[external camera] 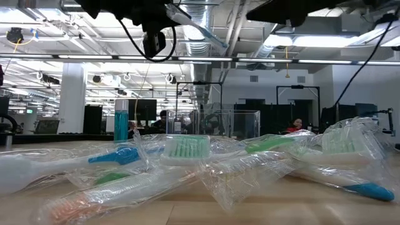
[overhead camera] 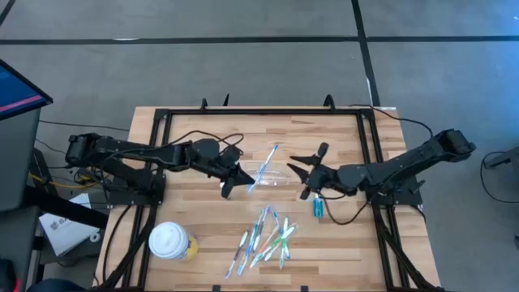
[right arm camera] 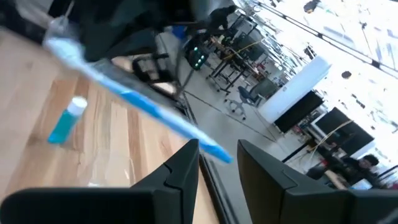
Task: Pick & Place toothbrushing station
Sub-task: Put the blue toothbrush into the transparent organizer
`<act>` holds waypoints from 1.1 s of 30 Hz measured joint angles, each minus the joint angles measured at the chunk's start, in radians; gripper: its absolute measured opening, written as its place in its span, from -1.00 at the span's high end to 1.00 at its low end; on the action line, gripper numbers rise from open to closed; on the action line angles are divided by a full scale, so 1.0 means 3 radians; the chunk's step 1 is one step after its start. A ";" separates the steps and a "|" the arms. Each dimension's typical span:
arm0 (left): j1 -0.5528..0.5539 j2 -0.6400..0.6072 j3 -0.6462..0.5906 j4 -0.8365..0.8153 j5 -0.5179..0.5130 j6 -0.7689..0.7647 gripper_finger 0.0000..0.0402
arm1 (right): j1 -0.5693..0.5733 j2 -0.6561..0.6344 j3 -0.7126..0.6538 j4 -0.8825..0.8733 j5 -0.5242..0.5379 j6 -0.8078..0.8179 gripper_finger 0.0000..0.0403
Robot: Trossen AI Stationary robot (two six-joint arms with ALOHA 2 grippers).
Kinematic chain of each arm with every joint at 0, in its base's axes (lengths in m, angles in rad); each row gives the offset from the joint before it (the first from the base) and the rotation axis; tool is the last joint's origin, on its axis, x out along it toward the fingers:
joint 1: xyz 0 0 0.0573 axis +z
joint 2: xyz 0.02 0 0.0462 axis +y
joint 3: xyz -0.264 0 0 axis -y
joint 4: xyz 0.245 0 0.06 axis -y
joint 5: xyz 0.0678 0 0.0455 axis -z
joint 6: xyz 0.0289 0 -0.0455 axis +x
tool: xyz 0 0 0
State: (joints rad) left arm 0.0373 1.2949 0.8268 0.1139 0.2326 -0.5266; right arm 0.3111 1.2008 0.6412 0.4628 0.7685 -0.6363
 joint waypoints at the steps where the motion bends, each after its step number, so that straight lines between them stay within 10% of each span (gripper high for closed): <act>1: 0.0033 0.0000 0.0000 0.0009 0.0025 -0.0003 1.00 | 0.0000 0.0057 0.0033 -0.0002 0.0000 -0.0054 0.50; 22: 0.0124 0.0000 0.0000 0.0059 0.0151 -0.0042 1.00 | 0.0029 0.1076 0.0733 0.0017 0.0212 -0.0793 0.04; 33: 0.0124 0.0000 0.0000 0.0077 0.0152 -0.0042 1.00 | 0.0031 0.1534 0.1050 -0.0004 0.0336 -0.1172 0.17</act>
State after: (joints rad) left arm 0.0746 1.2949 0.8268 0.1371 0.2780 -0.5392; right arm 0.3202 1.6611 0.9562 0.4615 0.8694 -0.9878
